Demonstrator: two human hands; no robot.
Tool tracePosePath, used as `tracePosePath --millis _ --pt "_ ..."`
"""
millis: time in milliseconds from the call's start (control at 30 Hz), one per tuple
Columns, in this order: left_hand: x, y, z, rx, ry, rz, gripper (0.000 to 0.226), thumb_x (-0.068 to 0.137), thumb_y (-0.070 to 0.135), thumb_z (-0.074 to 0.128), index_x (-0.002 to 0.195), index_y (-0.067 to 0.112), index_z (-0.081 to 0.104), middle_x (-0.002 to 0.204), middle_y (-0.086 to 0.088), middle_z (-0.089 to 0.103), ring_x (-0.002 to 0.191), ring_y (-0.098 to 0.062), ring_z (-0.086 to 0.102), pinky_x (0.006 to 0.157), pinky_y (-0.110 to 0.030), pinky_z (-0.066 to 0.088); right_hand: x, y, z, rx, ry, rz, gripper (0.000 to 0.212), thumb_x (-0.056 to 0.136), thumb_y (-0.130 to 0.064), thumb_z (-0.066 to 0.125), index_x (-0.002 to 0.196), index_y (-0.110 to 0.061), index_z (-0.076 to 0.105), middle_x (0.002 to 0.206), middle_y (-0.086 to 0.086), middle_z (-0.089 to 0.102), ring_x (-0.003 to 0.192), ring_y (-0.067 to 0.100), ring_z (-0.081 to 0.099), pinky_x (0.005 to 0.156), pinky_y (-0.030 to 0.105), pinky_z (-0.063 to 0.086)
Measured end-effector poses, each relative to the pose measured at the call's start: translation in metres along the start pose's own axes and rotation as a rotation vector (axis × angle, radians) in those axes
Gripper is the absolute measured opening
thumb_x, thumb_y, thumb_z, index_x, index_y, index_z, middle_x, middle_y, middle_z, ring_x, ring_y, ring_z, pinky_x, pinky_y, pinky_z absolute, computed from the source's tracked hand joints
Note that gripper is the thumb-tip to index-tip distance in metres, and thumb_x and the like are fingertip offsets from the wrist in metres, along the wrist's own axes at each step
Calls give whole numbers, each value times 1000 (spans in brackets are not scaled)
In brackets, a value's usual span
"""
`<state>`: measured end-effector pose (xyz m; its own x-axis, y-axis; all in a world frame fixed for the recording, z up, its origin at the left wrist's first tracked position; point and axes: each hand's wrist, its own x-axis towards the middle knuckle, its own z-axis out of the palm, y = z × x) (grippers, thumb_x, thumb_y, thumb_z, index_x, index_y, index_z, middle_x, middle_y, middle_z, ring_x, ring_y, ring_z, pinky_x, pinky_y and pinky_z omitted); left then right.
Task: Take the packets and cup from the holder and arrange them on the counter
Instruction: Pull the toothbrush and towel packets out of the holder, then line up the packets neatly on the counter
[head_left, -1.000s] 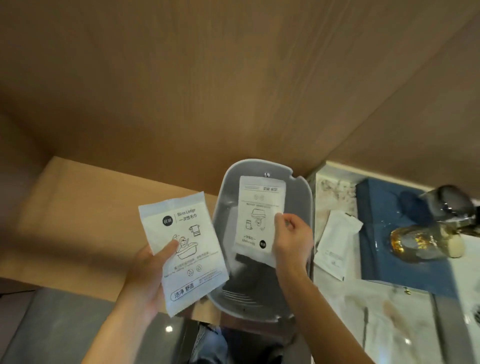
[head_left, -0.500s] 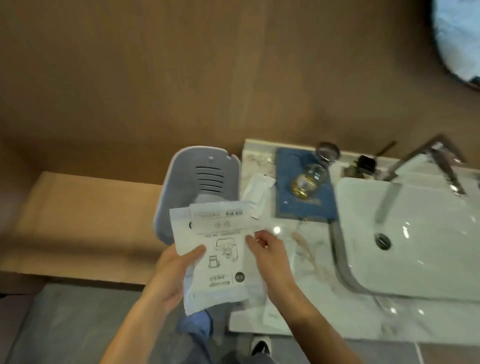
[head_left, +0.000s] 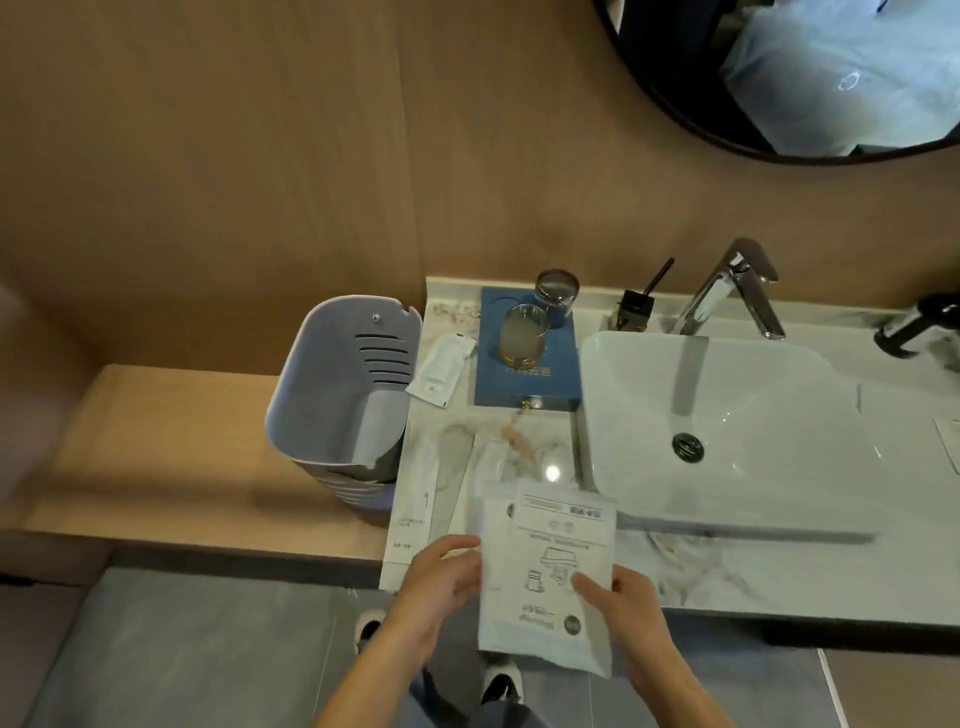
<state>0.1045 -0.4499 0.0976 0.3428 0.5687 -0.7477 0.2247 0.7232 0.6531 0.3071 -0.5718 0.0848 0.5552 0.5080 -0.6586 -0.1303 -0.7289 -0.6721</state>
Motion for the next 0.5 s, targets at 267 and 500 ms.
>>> tracePosePath --millis 267,500 --pt "18 -24 -37 1141 173 490 57 102 10 54 156 18 38 168 -2 31 156 -18 26 123 -30 26 40 22 22 -315 208 -67 21 90 -27 69 104 -12 71 104 3 77 80 16 66 65 32 56" --pt "35 -32 -56 1335 135 446 67 100 11 56 160 18 26 173 -1 14 159 -20 17 125 -33 26 43 11 32 -537 326 -157 48 85 -45 75 102 -18 39 97 -2 61 77 23 63 54 32 45"
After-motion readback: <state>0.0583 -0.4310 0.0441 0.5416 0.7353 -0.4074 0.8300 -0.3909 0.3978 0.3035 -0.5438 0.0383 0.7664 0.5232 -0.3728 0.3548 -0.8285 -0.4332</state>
